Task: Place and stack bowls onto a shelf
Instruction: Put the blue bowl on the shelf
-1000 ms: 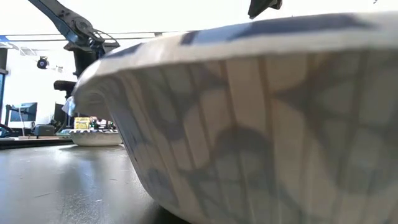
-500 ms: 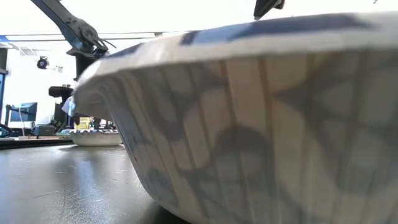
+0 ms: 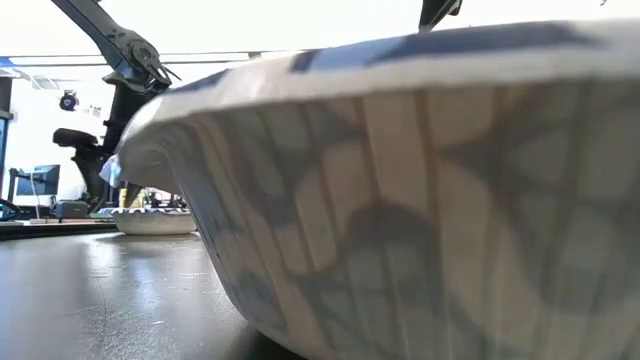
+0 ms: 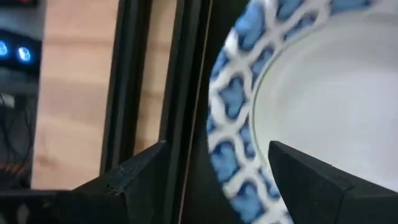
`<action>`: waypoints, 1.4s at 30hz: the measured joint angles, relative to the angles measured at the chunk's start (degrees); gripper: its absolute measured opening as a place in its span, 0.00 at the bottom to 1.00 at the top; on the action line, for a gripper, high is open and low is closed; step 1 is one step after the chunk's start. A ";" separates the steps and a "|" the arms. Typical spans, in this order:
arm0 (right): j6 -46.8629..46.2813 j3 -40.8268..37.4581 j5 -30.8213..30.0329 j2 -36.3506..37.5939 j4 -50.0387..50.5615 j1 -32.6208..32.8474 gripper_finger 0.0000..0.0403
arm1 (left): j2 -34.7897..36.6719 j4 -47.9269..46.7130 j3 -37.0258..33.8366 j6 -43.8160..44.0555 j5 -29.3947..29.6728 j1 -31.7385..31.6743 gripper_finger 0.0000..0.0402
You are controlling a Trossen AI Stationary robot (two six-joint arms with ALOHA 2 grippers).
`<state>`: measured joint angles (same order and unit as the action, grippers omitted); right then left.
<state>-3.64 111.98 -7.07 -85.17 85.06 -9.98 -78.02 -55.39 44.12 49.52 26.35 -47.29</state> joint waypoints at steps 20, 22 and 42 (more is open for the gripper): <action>3.02 -0.02 0.00 0.00 0.50 0.00 0.18 | -0.33 9.55 -7.16 10.26 -9.18 1.51 0.65; 3.21 -0.02 0.00 0.00 0.60 0.00 0.17 | -0.33 13.49 -9.08 11.03 -9.37 2.11 0.64; 2.05 -0.04 0.00 0.00 3.22 0.00 0.17 | -0.05 16.76 -6.79 9.46 -4.39 2.29 0.11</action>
<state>-1.58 111.94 -7.07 -85.17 88.29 -9.98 -78.06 -38.63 37.33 58.98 21.96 -44.99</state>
